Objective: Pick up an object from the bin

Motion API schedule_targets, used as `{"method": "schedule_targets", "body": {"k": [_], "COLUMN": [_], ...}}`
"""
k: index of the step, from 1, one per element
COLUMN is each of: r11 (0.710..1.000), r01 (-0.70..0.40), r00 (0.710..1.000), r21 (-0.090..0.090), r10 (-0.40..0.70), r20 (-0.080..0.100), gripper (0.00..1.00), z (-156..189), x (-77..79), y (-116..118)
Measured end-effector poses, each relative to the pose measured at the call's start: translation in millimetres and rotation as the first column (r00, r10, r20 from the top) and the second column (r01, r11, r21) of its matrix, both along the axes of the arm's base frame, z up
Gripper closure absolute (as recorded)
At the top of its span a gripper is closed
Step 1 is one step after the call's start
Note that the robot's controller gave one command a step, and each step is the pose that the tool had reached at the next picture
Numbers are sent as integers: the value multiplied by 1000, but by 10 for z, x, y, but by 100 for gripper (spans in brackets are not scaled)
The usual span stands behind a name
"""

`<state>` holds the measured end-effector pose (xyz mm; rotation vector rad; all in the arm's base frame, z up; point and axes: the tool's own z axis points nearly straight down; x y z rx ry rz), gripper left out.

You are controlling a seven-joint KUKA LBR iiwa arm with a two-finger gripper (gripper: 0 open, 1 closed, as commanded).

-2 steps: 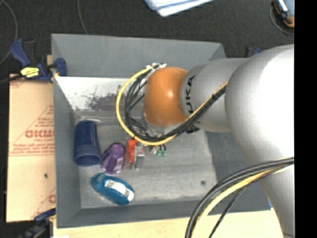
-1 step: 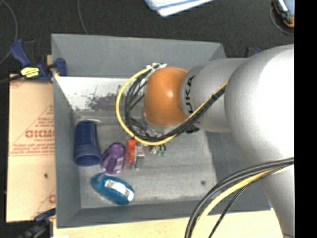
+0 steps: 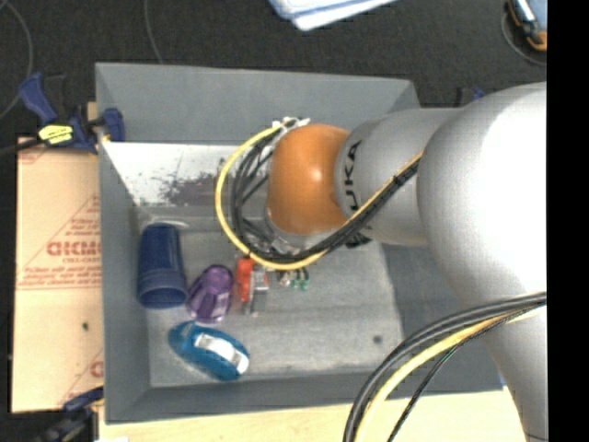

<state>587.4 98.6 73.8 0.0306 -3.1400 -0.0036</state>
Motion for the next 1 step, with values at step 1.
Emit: {"method": "schedule_targets", "body": {"k": [1], "r11": [940], "r01": [-342], "r00": [940], "r21": [-3], "r10": [342], "r20": [11], "gripper": [100], "z": [-8], "x": [-3], "y": [421]}}
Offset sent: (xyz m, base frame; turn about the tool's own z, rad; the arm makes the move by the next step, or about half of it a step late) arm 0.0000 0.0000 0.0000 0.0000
